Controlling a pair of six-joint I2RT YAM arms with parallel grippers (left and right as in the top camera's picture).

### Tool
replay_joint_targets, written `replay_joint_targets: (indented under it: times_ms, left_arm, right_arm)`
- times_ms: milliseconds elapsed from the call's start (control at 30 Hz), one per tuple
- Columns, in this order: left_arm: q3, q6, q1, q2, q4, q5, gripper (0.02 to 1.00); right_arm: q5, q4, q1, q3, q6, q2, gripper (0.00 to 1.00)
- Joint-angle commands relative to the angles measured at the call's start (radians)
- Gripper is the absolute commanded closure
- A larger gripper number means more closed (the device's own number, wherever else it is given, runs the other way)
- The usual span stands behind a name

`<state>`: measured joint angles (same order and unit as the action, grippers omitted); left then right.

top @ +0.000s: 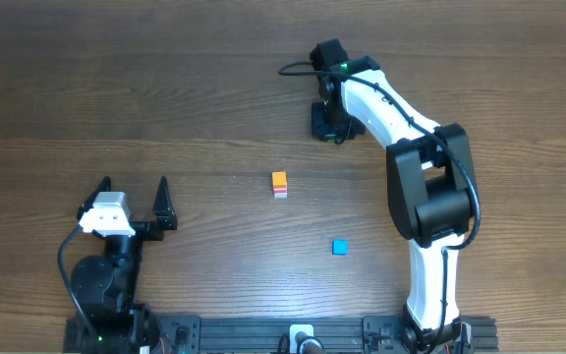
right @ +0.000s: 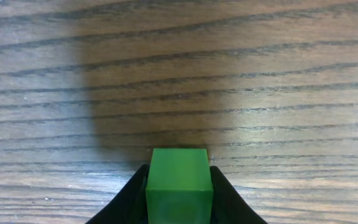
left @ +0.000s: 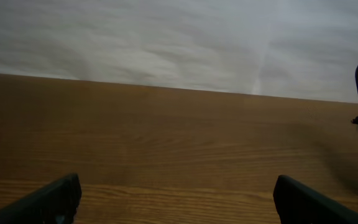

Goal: Stack Cubes

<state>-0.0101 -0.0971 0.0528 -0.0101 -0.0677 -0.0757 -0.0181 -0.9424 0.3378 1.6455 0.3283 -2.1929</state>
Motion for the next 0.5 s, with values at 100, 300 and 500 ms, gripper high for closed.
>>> replay_joint_targets:
  times_ms: [100, 300, 500]
  left_arm:
    - [0.004, 0.011, 0.005, 0.007, -0.003, -0.01, 0.018]
    - [0.004, 0.012, 0.005, 0.007, -0.003, -0.01, 0.018]
    - [0.004, 0.011, 0.005, 0.007, -0.003, -0.01, 0.018]
  right_arm:
    - [-0.005, 0.0, -0.002, -0.008, -0.003, -0.02, 0.869]
    - [-0.005, -0.002, 0.003, -0.006, -0.003, -0.013, 0.991]
    - [0.002, -0.077, 0.043, 0.035, 0.006, 0.094, 0.991]
